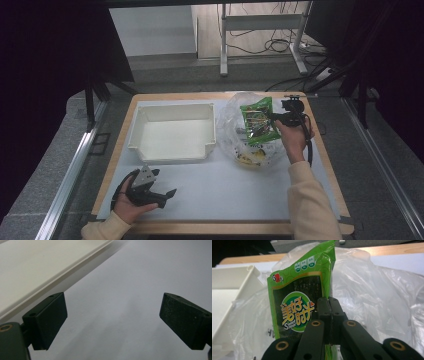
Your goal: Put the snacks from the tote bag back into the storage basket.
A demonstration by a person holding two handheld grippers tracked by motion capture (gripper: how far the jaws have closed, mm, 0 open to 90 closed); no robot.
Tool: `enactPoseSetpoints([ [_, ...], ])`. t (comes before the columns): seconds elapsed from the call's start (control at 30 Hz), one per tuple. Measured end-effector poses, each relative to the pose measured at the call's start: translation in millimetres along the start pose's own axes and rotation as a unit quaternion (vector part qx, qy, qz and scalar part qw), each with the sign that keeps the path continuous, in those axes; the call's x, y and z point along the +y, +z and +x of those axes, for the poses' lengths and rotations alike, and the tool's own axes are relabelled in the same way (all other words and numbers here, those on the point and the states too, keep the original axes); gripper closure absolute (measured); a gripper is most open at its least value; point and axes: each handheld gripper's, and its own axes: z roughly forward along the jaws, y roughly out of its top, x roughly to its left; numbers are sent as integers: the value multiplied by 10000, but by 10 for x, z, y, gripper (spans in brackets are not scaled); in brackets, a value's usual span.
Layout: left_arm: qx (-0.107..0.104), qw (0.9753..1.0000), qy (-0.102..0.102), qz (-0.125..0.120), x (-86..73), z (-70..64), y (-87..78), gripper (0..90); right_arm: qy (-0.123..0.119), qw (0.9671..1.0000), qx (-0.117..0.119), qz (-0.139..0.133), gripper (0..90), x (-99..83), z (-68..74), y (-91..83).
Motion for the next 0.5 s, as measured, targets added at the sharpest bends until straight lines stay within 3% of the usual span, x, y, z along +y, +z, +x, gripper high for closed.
enactPoseSetpoints([
  [0.3,26,10000,-17,-6,-1,0,-6,78,154,9992,228,-277,897,17,-39,-120],
  [0.5,55,10000,-37,20,0,-1,-6,78,126,9985,347,-413,898,29,-36,-193],
])
